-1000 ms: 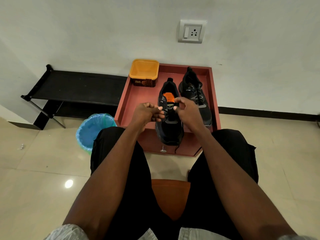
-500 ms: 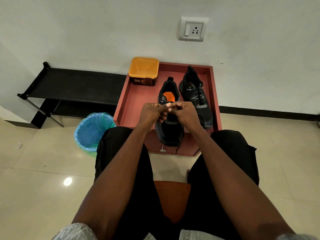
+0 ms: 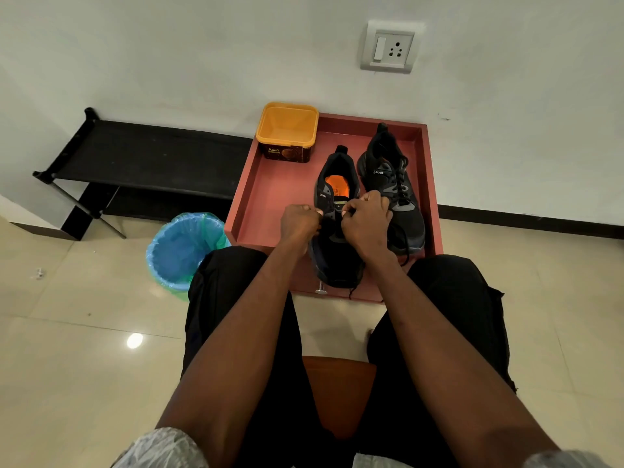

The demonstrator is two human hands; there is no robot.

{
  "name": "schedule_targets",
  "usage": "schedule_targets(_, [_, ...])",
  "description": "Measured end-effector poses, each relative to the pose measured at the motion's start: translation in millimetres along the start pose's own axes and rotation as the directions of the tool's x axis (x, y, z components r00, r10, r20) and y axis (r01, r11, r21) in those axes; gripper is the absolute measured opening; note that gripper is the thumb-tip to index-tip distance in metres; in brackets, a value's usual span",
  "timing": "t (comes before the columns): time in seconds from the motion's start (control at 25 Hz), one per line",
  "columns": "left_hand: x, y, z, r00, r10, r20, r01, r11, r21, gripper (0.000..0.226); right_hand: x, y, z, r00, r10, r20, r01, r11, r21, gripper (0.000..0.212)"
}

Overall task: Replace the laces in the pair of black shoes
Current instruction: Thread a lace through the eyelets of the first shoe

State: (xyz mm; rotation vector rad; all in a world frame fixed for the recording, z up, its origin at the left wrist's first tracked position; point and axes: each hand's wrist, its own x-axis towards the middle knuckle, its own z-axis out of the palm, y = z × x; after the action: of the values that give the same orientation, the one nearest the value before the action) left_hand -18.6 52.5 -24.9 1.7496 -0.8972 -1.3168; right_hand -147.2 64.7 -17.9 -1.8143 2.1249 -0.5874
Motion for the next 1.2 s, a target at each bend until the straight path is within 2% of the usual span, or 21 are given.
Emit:
schedule_targets(0.12, [2.8, -3.7, 2.2, 1.000, -0.009, -0.006, 0.009, 1.000, -0.001, 0.012, 1.7, -2.1, 3.2, 0.997, 0.042, 0.060, -0.044, 0.998, 0.034, 0.018])
schedule_targets(0.2, [4.6, -4.6, 3.0, 1.000, -0.008, -0.005, 0.008, 1.000, 0.007, 0.018, 3.7, -2.2, 5.4, 0.994, 0.058, 0.092, -0.064, 0.996, 0.055, 0.017])
schedule_targets(0.4, [7.0, -6.5, 2.8, 1.000, -0.004, -0.009, 0.005, 1.000, 0.018, 0.024, 7.5, -3.3, 6.8, 0.968, 0.133, 0.211, -0.184, 0.952, 0.243, 0.016])
schedule_targets(0.48, [5.5, -6.3, 1.8, 1.000, 0.002, 0.008, -0.002, 1.000, 0.016, 0.025, 7.6, -3.7, 8.6, 0.965, 0.138, 0.223, -0.201, 0.936, 0.289, 0.019])
schedule_targets(0.56, [3.2, -4.8, 0.3, 0.999, 0.012, 0.037, -0.013, 1.000, 0.023, 0.026, 8.5, -1.6, 13.1, 0.977, 0.128, 0.170, -0.178, 0.929, 0.324, 0.019])
schedule_targets(0.68, [3.3, -5.7, -0.3, 0.997, 0.052, 0.058, -0.057, 0.995, 0.079, 0.020, 8.6, 2.7, 12.3, 0.992, 0.097, 0.077, -0.112, 0.968, 0.226, 0.004])
schedule_targets(0.88, [0.1, -8.1, 4.8, 0.990, 0.138, -0.019, -0.133, 0.978, 0.163, 0.021, 8.8, 1.6, 6.5, 0.985, 0.062, 0.160, -0.089, 0.983, 0.163, 0.017])
schedule_targets(1.0, [-6.8, -2.8, 5.5, 0.985, 0.165, -0.047, -0.150, 0.960, 0.236, 0.013, 10.4, 7.1, 1.9, 0.997, 0.031, 0.073, -0.040, 0.991, 0.127, 0.029])
schedule_targets(1.08, [-12.6, 4.6, -1.4, 0.990, 0.117, -0.072, -0.108, 0.987, 0.116, 0.011, 10.8, 11.2, 0.0, 0.999, 0.008, 0.052, -0.015, 0.991, 0.135, 0.033])
schedule_targets(1.16, [-18.6, 17.9, -17.5, 0.993, 0.015, -0.119, -0.045, 0.968, -0.248, 0.014, 9.6, 13.5, -1.5, 0.997, 0.004, 0.073, -0.018, 0.980, 0.198, 0.036])
schedule_targets(1.2, [-19.5, 25.5, -29.3, 0.983, -0.012, -0.184, -0.073, 0.892, -0.446, 0.014, 8.4, 13.2, -4.3, 0.996, 0.011, 0.094, -0.034, 0.971, 0.237, 0.037])
